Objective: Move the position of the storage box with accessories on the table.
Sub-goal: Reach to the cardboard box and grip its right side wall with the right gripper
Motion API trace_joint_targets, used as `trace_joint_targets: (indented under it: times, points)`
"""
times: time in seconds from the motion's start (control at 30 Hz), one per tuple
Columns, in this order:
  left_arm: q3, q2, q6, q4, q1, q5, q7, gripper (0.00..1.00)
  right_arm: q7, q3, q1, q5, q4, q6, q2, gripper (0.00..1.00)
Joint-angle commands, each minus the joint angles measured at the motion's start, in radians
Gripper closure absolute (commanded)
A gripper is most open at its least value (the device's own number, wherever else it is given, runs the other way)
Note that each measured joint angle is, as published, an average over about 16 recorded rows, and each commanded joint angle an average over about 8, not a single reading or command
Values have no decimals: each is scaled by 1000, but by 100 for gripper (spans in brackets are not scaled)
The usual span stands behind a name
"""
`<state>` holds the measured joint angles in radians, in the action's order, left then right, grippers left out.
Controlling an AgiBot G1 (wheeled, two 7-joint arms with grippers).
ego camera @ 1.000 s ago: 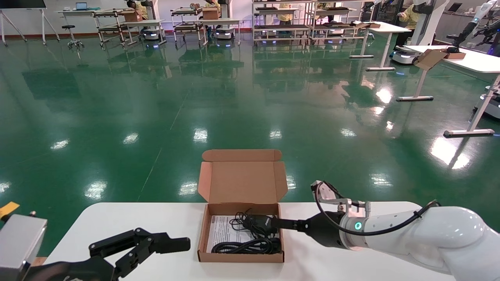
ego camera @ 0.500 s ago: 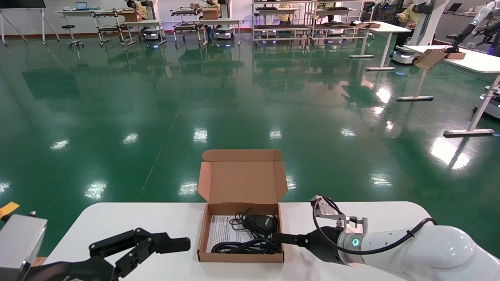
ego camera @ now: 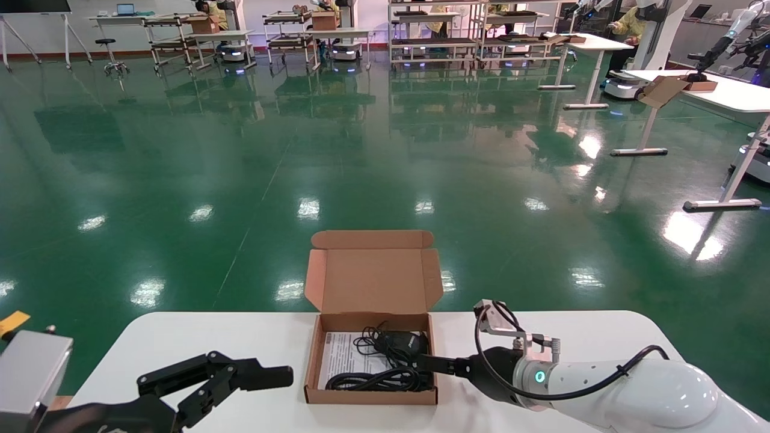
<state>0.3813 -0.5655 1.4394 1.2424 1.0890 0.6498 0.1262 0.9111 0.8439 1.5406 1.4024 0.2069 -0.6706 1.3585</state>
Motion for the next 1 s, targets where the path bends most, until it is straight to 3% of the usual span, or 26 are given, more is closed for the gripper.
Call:
trace_joint_targets:
  times: [0.03, 1.0]
  points:
    - [0, 0, 0, 0, 0, 0, 0, 0, -7, 5, -3, -4, 6, 7, 1, 100]
    - [0, 0, 0, 0, 0, 0, 0, 0, -8, 96, -12, -68, 18, 30, 1, 100]
